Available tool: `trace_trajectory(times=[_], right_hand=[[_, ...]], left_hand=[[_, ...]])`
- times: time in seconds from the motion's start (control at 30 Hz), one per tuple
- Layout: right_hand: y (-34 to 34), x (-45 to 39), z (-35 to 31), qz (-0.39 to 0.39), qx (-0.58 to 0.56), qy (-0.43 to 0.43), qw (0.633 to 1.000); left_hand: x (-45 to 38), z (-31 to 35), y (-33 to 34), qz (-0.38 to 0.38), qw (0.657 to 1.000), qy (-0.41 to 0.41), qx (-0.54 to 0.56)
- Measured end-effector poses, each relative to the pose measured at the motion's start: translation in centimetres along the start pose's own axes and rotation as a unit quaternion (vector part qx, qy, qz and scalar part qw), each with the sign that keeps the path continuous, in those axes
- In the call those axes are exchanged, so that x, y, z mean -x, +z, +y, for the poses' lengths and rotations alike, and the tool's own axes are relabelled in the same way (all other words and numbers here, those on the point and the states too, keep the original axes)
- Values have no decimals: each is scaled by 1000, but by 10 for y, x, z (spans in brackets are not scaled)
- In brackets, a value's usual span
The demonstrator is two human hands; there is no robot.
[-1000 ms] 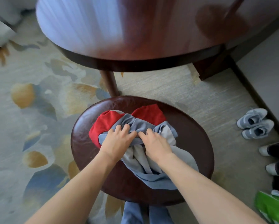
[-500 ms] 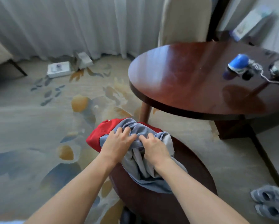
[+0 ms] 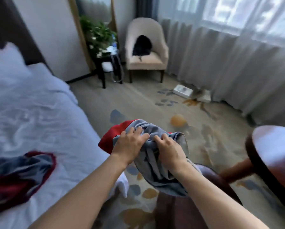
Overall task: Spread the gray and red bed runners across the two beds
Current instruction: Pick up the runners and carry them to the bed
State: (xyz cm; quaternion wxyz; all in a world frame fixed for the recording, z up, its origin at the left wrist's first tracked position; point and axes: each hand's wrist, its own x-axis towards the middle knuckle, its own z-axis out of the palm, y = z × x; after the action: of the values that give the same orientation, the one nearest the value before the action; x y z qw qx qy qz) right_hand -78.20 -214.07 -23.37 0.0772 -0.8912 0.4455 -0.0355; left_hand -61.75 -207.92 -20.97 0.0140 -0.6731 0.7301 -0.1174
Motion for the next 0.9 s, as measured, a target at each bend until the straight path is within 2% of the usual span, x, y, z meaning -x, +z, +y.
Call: trace_trajectory(times=[0.13,0.23,0.37,0.47,0.7,0.9], right_hand=[[-4,-24,-115,-1,12,-122,992],[-1,-28,-212,-1,12,-205,979],[14,-12,-355,-3,4,-312,950],[31,11,-465,-8,6,-380,925],[75,81,-701,-19,5,-510,860],[105,148,-864,-66,-37,-608,790]], left_hand=[[90,-85,-18,7,994,-103,-27],[171,-144,-29,-14,982,-186,-32],[301,-214,-41,-34,956,-287,-51],[405,-261,-48,-41,939,-334,-65],[631,-339,-67,-64,884,-459,-67],[791,-373,-77,-72,820,-562,-77]])
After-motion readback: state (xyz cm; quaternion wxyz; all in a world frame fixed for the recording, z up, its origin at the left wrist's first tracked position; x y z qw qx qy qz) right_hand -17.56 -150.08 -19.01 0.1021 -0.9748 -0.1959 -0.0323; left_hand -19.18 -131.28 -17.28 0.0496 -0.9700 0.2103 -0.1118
